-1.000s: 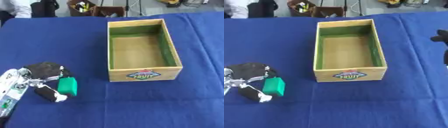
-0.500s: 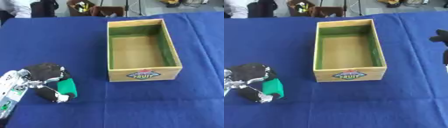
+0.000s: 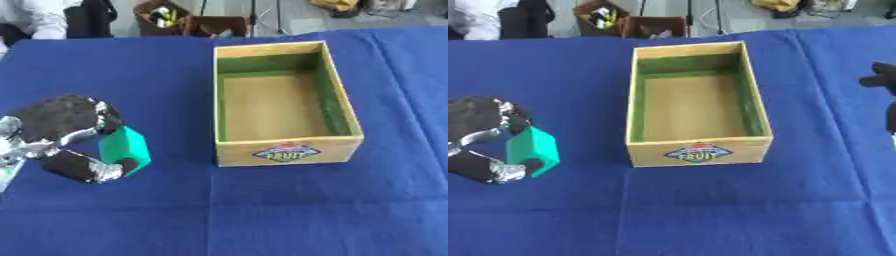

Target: Pick up objects on the table and place them in the box.

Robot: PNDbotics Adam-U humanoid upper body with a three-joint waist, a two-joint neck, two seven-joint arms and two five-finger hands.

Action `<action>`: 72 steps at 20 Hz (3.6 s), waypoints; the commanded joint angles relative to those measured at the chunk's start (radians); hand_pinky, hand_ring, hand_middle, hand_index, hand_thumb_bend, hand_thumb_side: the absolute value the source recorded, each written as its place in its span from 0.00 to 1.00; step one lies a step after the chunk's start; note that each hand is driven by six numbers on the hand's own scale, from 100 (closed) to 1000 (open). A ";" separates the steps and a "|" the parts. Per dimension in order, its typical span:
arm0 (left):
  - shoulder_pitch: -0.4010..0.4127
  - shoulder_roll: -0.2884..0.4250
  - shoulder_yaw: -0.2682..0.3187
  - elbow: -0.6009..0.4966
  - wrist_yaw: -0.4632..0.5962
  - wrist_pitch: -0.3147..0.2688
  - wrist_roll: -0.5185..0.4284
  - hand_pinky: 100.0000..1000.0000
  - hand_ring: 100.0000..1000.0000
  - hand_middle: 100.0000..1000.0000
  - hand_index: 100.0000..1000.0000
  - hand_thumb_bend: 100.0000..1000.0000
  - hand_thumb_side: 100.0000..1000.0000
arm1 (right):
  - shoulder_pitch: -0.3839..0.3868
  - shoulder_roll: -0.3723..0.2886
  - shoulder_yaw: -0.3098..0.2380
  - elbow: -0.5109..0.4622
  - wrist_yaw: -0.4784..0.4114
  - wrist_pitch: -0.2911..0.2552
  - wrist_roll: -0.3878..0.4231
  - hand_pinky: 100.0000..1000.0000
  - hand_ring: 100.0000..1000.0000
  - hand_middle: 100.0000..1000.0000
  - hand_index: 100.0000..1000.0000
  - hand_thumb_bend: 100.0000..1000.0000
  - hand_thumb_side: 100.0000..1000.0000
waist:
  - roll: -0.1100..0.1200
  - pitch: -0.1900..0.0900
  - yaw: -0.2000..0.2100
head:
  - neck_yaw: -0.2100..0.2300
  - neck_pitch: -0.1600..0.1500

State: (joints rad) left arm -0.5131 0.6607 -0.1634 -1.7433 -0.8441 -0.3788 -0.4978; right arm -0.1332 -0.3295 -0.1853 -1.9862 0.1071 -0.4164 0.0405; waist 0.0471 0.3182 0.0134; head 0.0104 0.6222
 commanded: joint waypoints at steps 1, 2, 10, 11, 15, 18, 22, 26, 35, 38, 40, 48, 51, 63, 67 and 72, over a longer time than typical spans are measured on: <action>-0.025 0.051 0.036 -0.028 0.015 0.016 0.030 0.41 0.41 0.36 0.58 0.00 0.92 | -0.011 -0.017 -0.008 -0.014 -0.011 -0.004 -0.001 0.96 0.92 0.66 0.86 0.00 0.80 | 0.000 -0.016 -0.003 | 0.006 -0.017; -0.030 0.057 0.042 -0.028 0.015 0.021 0.039 0.41 0.41 0.36 0.58 0.00 0.92 | -0.013 -0.017 -0.008 -0.014 -0.012 -0.004 -0.002 0.96 0.92 0.66 0.86 0.00 0.80 | 0.001 -0.016 -0.005 | 0.006 -0.018; -0.126 0.100 0.102 0.060 -0.002 0.081 0.144 0.38 0.39 0.34 0.55 0.00 0.92 | -0.030 -0.028 0.006 -0.014 -0.038 -0.008 0.001 0.96 0.91 0.66 0.86 0.00 0.80 | 0.010 -0.020 -0.041 | 0.025 -0.030; -0.141 0.100 0.102 0.079 -0.002 0.082 0.159 0.38 0.39 0.33 0.55 0.00 0.91 | -0.033 -0.029 0.009 -0.014 -0.042 -0.009 0.003 0.96 0.91 0.66 0.86 0.00 0.80 | 0.012 -0.020 -0.048 | 0.029 -0.032; -0.195 0.080 0.095 0.158 -0.003 0.068 0.212 0.36 0.37 0.32 0.54 0.00 0.90 | -0.049 -0.036 0.018 -0.014 -0.065 -0.014 0.009 0.96 0.91 0.66 0.86 0.00 0.79 | 0.018 -0.019 -0.072 | 0.045 -0.036; -0.228 0.058 0.096 0.210 -0.012 0.064 0.245 0.35 0.35 0.30 0.53 0.00 0.88 | -0.060 -0.040 0.022 -0.014 -0.083 -0.015 0.009 0.96 0.91 0.66 0.86 0.00 0.80 | 0.024 -0.018 -0.088 | 0.057 -0.038; -0.263 0.035 0.100 0.261 -0.009 0.054 0.292 0.32 0.33 0.28 0.51 0.00 0.88 | -0.078 -0.046 0.029 -0.014 -0.106 -0.020 0.010 0.95 0.91 0.67 0.86 0.00 0.80 | 0.032 -0.013 -0.113 | 0.072 -0.042; -0.286 0.010 0.099 0.311 0.004 0.026 0.317 0.31 0.31 0.27 0.50 0.00 0.87 | -0.098 -0.050 0.036 -0.014 -0.127 -0.032 0.013 0.95 0.91 0.67 0.86 0.00 0.79 | 0.039 -0.004 -0.135 | 0.086 -0.049; -0.348 -0.029 0.095 0.405 0.090 -0.091 0.334 0.28 0.30 0.26 0.47 0.00 0.87 | -0.132 -0.058 0.054 -0.014 -0.164 -0.064 0.022 0.94 0.90 0.67 0.86 0.00 0.78 | 0.046 0.014 -0.159 | 0.112 -0.064; -0.359 -0.037 0.090 0.416 0.114 -0.136 0.352 0.28 0.29 0.25 0.47 0.00 0.87 | -0.142 -0.062 0.060 -0.014 -0.177 -0.076 0.027 0.94 0.90 0.67 0.85 0.00 0.78 | 0.046 0.018 -0.168 | 0.117 -0.070; -0.366 -0.037 0.093 0.427 0.124 -0.162 0.366 0.28 0.29 0.25 0.47 0.00 0.87 | -0.148 -0.065 0.064 -0.014 -0.187 -0.085 0.028 0.94 0.90 0.67 0.85 0.00 0.78 | 0.047 0.020 -0.173 | 0.121 -0.071; -0.434 -0.010 0.099 0.430 0.073 -0.207 0.443 0.29 0.29 0.26 0.48 0.00 0.90 | -0.179 -0.075 0.073 -0.014 -0.247 -0.106 -0.002 0.93 0.89 0.67 0.85 0.00 0.77 | 0.057 0.024 -0.195 | 0.154 -0.078; -0.447 -0.011 0.098 0.442 0.075 -0.228 0.459 0.29 0.29 0.26 0.48 0.00 0.90 | -0.190 -0.081 0.079 -0.014 -0.264 -0.121 -0.002 0.92 0.89 0.67 0.84 0.00 0.77 | 0.059 0.028 -0.210 | 0.168 -0.084; -0.443 -0.066 0.086 0.501 0.121 -0.314 0.483 0.27 0.27 0.24 0.46 0.00 0.87 | -0.232 -0.106 0.109 -0.014 -0.327 -0.171 0.030 0.94 0.88 0.67 0.84 0.00 0.74 | 0.063 0.039 -0.235 | 0.183 -0.100; -0.446 -0.084 0.080 0.509 0.112 -0.335 0.496 0.27 0.27 0.24 0.46 0.00 0.87 | -0.244 -0.111 0.113 -0.014 -0.346 -0.175 0.042 0.93 0.88 0.67 0.84 0.00 0.74 | 0.061 0.042 -0.241 | 0.186 -0.101; -0.470 -0.099 0.075 0.492 0.095 -0.354 0.537 0.28 0.28 0.24 0.46 0.00 0.89 | -0.267 -0.113 0.119 -0.014 -0.373 -0.175 0.052 0.93 0.87 0.67 0.84 0.00 0.74 | 0.062 0.045 -0.255 | 0.202 -0.102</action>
State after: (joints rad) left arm -0.9582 0.5439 -0.0900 -1.2313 -0.7420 -0.7278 0.0249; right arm -0.3886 -0.4166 -0.0665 -1.9862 -0.2519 -0.5902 0.0877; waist 0.1153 0.3827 -0.2417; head 0.2055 0.5329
